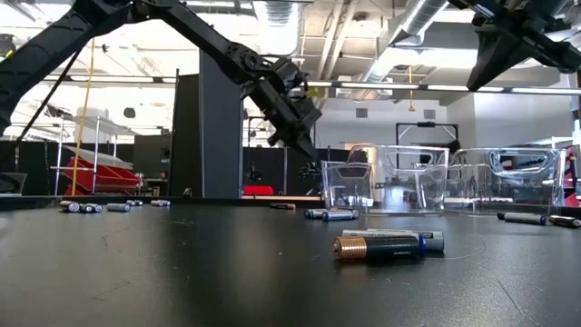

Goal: Sort batteries
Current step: Move the left transparent bin beside the right transparent bin

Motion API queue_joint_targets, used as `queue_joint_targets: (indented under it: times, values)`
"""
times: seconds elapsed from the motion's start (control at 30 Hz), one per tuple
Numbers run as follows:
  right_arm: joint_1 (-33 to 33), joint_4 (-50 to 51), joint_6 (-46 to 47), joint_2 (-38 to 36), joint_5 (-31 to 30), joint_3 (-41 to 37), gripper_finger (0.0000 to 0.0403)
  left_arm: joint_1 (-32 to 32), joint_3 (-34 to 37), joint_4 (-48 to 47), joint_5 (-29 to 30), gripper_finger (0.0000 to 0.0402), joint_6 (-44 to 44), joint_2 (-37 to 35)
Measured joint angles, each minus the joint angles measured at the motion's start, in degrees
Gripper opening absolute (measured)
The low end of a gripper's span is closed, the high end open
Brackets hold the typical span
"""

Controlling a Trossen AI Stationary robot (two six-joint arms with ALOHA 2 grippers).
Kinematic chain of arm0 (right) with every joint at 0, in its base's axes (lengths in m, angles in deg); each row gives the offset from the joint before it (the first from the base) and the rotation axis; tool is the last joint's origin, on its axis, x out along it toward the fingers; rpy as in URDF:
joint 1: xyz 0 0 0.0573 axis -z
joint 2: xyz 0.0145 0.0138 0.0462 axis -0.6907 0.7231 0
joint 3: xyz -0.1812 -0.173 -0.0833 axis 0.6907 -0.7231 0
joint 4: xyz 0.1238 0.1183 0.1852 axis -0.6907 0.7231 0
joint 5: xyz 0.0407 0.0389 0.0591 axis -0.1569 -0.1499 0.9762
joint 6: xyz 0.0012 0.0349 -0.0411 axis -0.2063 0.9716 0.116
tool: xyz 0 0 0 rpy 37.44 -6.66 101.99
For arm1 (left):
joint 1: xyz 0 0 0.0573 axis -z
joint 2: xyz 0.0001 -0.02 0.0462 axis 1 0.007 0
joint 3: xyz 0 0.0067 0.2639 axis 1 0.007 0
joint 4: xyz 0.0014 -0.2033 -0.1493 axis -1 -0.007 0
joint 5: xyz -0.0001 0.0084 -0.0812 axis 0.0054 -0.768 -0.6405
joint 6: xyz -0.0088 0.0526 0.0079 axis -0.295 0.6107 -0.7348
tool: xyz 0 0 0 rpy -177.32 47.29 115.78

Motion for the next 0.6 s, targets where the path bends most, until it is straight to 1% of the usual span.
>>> queue_joint_targets:
  times: [0.03, 0.07, 0.17, 0.2, 0.27, 0.37, 0.4, 0.53, 0.6]
  values:
    - [0.0, 0.0, 0.0, 0.0, 0.0, 0.0, 0.0013, 0.0, 0.0, -0.1, -1.1, 0.0, -0.6, -0.1]
    - [0.0, 0.0, 0.0, 0.0, 0.0, 0.0, 0.0013, 0.1, 0.0, -0.7, -3.6, 0.0, -1.0, -0.2]
    - [0.0, 0.0, 0.0, 0.0, 0.0, 0.0, 0.0013, 0.5, 0.0, -2.1, -13.4, 0.0, -1.3, -0.3]
    - [0.0, 0.0, 0.0, 0.0, 0.0, 0.0, 0.0013, 0.8, 0.0, -3.0, -14.9, 0.0, -1.0, -0.4]
    - [0.0, 0.0, 0.0, 0.0, 0.0, 0.0, 0.0013, 1.5, 0.0, -4.2, -15.6, 0.0, 0.0, -0.5]
    - [0.0, 0.1, 0.0, 0.0, 0.0, 0.0, 0.0013, 2.4, 0.0, -3.7, -15.4, 0.0, 1.5, 0.2]
    - [0.0, 0.1, 0.0, 0.0, 0.0, 0.0, 0.0013, 2.6, 0.0, -3.0, -14.3, 0.0, 1.9, 0.4]
    - [0.0, 0.1, -0.3, 0.0, 0.0, 0.0, 0.0013, 3.0, 0.0, -2.2, -4.0, 0.0, 4.1, 1.1]
    - [0.0, 0.2, -0.3, 0.0, 0.0, 0.0, 0.0013, 2.8, -0.1, -1.7, -1.9, 0.0, 4.5, 1.3]
